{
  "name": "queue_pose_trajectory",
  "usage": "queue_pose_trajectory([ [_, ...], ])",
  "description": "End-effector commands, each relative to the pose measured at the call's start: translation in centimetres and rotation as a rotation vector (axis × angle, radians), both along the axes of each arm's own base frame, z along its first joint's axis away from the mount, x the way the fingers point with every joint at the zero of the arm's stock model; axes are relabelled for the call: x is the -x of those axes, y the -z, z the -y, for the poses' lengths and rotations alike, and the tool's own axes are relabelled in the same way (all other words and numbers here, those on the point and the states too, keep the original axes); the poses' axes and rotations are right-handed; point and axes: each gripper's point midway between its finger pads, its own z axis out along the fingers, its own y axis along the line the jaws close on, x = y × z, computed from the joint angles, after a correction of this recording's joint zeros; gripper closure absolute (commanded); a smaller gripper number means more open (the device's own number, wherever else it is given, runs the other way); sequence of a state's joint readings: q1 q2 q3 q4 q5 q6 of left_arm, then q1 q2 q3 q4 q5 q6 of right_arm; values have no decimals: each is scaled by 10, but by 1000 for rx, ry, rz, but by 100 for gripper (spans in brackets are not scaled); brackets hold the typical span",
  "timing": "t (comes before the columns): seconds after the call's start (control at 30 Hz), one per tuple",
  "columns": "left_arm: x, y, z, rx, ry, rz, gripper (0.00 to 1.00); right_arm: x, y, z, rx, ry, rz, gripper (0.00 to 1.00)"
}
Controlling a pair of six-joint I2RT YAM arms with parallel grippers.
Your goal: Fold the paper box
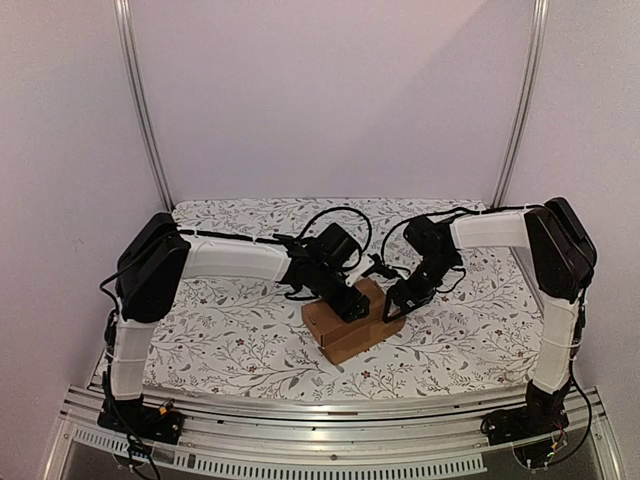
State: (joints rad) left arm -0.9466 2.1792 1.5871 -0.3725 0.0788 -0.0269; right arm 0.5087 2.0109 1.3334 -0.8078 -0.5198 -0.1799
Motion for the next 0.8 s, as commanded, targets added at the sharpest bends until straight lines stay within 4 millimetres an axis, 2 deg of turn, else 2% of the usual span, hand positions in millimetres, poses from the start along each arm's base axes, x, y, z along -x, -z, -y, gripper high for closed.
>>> queue_pose_trajectory([
  [0.0, 26, 50, -2, -75, 33, -62, 22, 13, 55, 40, 241, -1, -14, 2],
  [0.13, 24, 44, -2, -69, 33, -48, 22, 13, 53, 40, 251, -2, -10, 1],
  [0.23, 23, 34, -2, -60, 42, -20, 22, 10, 33, 35, 201, -5, 23, 1],
  [0.37, 19, 8, -1, -34, 56, 46, 20, 7, -2, 33, 125, -2, 86, 1],
  [0.63, 17, -62, 13, 57, 69, 198, 11, 1, -21, 42, 28, 54, 63, 1],
  [0.7, 17, -71, 12, 73, 58, 211, 10, 4, -26, 39, -14, 55, 44, 1],
  [0.77, 17, -66, 11, 60, 53, 199, 9, 9, -31, 34, -67, 53, 9, 1],
])
